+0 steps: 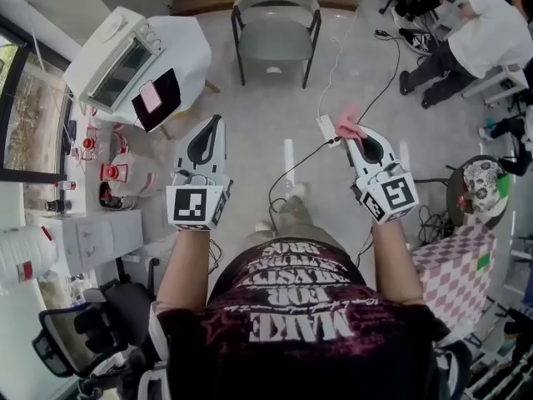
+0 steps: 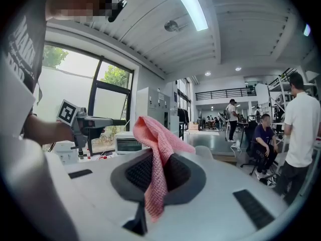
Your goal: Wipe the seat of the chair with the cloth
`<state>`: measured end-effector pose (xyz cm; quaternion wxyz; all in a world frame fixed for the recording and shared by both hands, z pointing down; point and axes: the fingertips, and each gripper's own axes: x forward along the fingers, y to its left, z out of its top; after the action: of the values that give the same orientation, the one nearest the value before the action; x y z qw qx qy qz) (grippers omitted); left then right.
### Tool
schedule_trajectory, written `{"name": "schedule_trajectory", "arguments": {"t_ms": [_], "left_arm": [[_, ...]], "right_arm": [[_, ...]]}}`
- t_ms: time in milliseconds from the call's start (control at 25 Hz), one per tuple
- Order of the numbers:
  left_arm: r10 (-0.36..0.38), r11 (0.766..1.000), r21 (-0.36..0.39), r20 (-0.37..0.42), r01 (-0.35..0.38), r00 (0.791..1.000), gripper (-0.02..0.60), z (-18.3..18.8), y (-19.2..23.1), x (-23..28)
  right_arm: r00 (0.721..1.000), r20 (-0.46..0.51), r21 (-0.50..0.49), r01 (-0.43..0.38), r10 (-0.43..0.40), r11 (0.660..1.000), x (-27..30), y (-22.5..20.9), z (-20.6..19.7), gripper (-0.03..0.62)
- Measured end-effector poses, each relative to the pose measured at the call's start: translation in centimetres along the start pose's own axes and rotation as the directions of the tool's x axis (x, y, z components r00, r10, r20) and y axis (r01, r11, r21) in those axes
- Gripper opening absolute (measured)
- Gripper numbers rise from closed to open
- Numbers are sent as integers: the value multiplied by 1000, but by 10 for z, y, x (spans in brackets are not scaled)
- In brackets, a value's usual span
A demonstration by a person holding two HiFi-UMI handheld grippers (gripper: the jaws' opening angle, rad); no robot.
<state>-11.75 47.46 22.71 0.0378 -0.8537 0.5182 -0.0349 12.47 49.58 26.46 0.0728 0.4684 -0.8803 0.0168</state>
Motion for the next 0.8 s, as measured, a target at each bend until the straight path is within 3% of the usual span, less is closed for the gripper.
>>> {"name": "schedule_trajectory", "arguments": {"t_ms": [560,800], "left_arm": [[33,999,26,-42,-32,999,3,-4,10,103],[60,998,32,-21,-59,998,3,7,3,142]], "right_arm": [[998,4,33,-58,58,998,71,-84,-1,31],[997,-1,12,-73,73,997,81,-128,2,31]]}}
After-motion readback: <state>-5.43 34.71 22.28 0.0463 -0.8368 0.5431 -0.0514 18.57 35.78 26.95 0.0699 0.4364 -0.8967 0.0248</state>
